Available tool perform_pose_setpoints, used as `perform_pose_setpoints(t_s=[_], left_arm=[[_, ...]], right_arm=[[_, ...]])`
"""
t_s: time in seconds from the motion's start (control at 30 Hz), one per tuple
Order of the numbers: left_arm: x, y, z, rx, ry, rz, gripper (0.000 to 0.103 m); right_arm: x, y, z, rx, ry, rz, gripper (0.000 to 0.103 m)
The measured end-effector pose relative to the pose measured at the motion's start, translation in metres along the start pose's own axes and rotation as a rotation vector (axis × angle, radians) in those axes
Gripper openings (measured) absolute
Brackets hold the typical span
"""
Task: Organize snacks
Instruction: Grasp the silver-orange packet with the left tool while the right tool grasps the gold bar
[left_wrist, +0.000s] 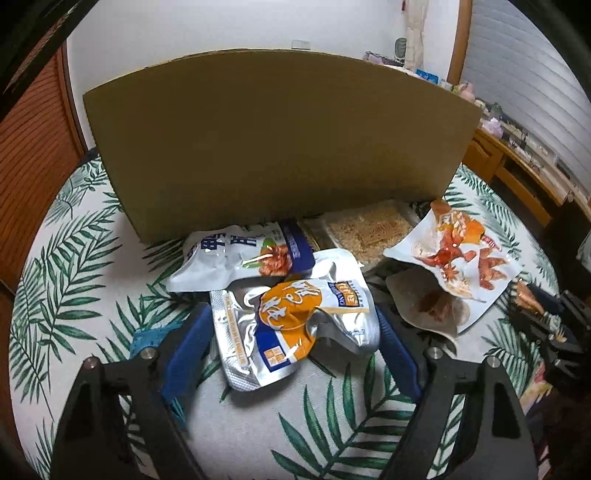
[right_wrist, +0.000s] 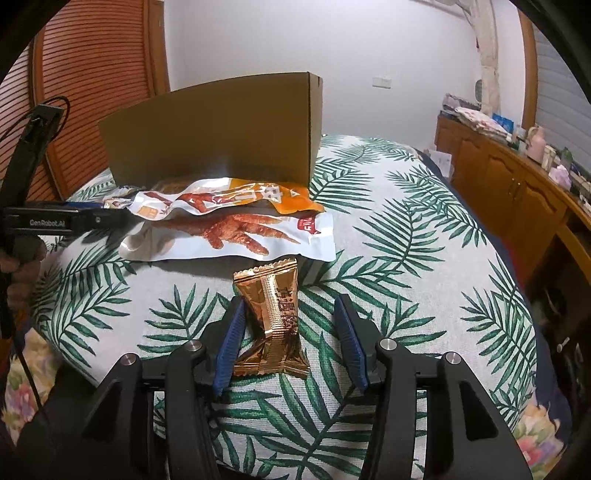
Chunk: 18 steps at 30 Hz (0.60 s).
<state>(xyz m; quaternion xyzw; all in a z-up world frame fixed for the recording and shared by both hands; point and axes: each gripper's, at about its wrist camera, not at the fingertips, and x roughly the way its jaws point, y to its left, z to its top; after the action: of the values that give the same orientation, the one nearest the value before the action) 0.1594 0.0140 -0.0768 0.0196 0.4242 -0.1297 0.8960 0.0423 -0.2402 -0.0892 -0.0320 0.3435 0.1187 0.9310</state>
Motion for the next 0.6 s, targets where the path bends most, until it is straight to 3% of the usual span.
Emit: perform_pose_setpoints(t_s=[0.13,0.17,0.27,0.37,0.6], left_arm=[[-0.005,0.004,-0.005,-0.002,0.003,-0.004,0.079],[-0.007,0.005,-0.007,0.006,0.002,0.005,0.07],[-0.014,0.009,-0.015,0.0,0.009,-0.02,0.07],[-0.021,0.011,-0.022,0.004,0.001,-0.022,0.069],[-0.039,0.019,-0.028,-0.043,-0.063,-0.054,0.07]], right_arm=[[0.0,0.0,-0.001,0.001,0.001,0.007,0.05],[0.0,0.001,-0.001,0.002,0.003,0.009,0.05],[0.0,0.001,-0.001,0.0,0.008,0.009,0.048],[-0.002,0.001,0.0,-0.005,0.018,0.019,0.024],[-0.004,-0.004,0.0,0.022,0.01,0.053,0.023]])
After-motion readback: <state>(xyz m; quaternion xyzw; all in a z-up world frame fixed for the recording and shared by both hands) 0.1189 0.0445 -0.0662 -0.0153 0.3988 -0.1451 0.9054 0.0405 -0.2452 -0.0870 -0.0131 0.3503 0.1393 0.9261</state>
